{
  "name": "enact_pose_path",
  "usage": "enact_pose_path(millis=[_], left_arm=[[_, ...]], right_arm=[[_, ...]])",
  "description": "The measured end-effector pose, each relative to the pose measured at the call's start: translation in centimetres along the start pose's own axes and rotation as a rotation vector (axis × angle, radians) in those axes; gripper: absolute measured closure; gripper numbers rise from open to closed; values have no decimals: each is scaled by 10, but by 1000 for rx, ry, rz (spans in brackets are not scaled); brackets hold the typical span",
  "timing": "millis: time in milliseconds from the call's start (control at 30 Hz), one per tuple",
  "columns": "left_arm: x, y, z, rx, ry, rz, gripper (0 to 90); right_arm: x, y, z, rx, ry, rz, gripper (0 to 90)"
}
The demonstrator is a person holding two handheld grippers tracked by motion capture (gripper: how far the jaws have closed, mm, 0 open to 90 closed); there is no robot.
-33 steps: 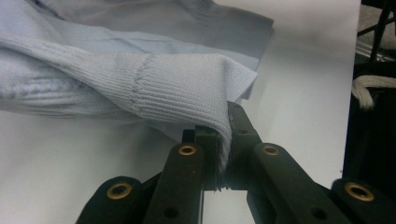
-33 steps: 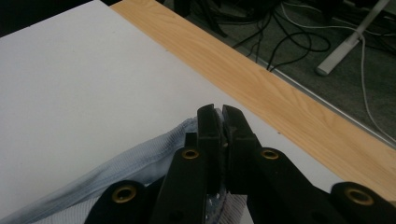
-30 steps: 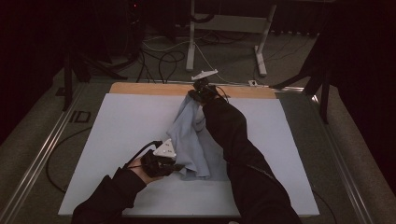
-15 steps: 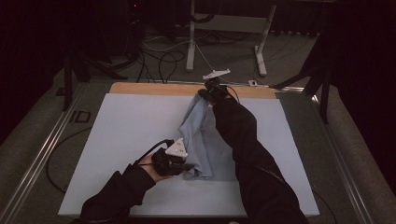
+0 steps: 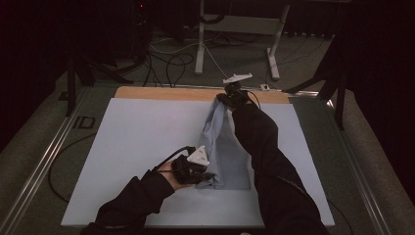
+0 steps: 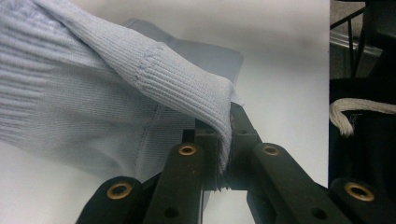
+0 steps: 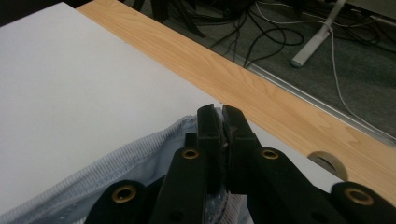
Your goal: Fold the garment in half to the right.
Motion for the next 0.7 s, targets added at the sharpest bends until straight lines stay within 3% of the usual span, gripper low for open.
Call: enact_pose_path(millis=[400, 700], left_arm=[[11, 4, 32, -31, -11, 13, 875], [1, 4, 56, -31, -37, -26, 874]], right_arm=[[-9, 10, -1, 10, -4, 23, 874], [-20, 8, 10, 51, -22, 35, 873]])
Point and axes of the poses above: each handheld gripper's, and its own axes: z roughly forward along the jaws, x roughly out of its top, y roughly to its right, the point moved 3 cm from there along z, roughly forward along the jaws, and after that the axes turned 12 degrees about y, right-handed, at the moved point
